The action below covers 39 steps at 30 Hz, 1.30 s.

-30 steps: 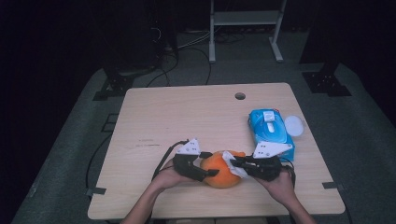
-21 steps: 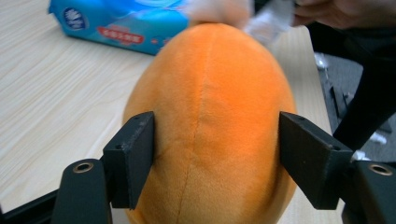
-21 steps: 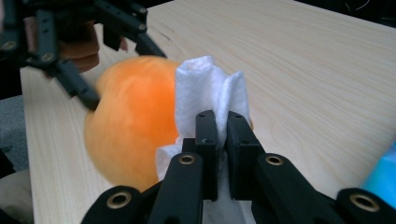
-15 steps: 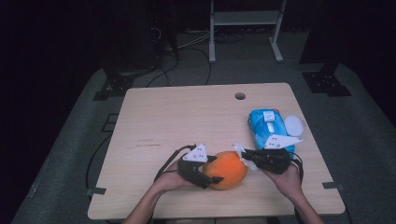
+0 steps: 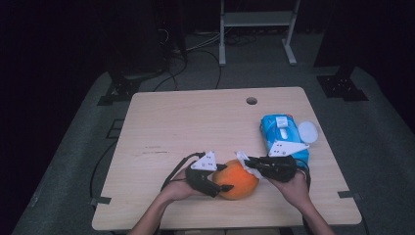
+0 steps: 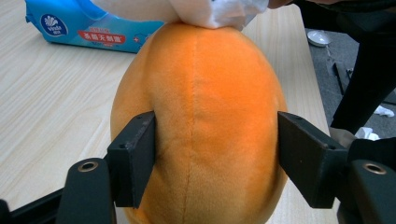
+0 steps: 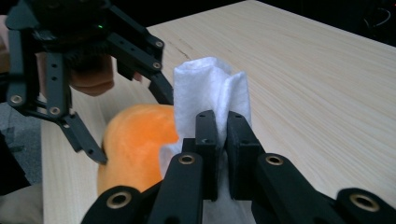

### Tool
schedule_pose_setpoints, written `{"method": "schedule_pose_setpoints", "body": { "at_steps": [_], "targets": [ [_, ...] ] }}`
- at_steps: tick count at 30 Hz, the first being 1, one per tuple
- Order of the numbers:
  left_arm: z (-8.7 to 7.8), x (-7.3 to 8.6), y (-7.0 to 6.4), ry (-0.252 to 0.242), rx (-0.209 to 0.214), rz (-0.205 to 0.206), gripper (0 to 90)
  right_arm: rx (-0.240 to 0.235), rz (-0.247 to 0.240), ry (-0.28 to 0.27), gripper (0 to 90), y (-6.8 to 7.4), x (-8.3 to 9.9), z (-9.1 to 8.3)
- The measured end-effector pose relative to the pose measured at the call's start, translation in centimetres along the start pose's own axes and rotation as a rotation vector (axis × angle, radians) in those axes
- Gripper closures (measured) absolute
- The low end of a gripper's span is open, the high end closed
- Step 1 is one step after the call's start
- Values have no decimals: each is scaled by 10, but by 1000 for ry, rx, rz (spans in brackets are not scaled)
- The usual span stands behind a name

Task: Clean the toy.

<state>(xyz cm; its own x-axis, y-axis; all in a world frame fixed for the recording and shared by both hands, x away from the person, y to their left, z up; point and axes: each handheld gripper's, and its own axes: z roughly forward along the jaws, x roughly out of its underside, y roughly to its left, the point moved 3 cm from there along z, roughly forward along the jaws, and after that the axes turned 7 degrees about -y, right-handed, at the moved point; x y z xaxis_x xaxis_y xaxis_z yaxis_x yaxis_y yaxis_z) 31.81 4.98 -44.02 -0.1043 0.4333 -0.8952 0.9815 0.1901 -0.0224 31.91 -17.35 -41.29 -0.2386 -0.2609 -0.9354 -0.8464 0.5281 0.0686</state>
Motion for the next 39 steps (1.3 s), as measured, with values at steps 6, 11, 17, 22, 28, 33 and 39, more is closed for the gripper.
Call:
{"method": "schedule_pose_setpoints", "body": {
  "at_steps": [6, 11, 17, 22, 28, 33, 39],
  "targets": [
    [0, -1, 0, -10, 4, -2, 328, 40, 53, 9, 838, -18, 12, -8],
    [2, -4, -3, 6, -7, 16, 331, 23, 28, 5, 838, -8, 4, -3],
    [3, -4, -5, 8, -12, 30, 334, -38, -11, -7, 837, 12, -9, 11],
    [2, -3, -3, 8, -11, 26, 336, -51, -60, 14, 838, 21, -16, 20],
    [1, -2, -2, -2, -11, 17, 335, 0, -7, 19, 838, 0, -5, 10],
    [0, -3, 0, -12, -10, 19, 336, 45, 12, 30, 838, -10, 6, -4],
    [3, -5, -2, -8, -23, 21, 343, 25, -3, 11, 837, 1, 0, -1]
  ]
}}
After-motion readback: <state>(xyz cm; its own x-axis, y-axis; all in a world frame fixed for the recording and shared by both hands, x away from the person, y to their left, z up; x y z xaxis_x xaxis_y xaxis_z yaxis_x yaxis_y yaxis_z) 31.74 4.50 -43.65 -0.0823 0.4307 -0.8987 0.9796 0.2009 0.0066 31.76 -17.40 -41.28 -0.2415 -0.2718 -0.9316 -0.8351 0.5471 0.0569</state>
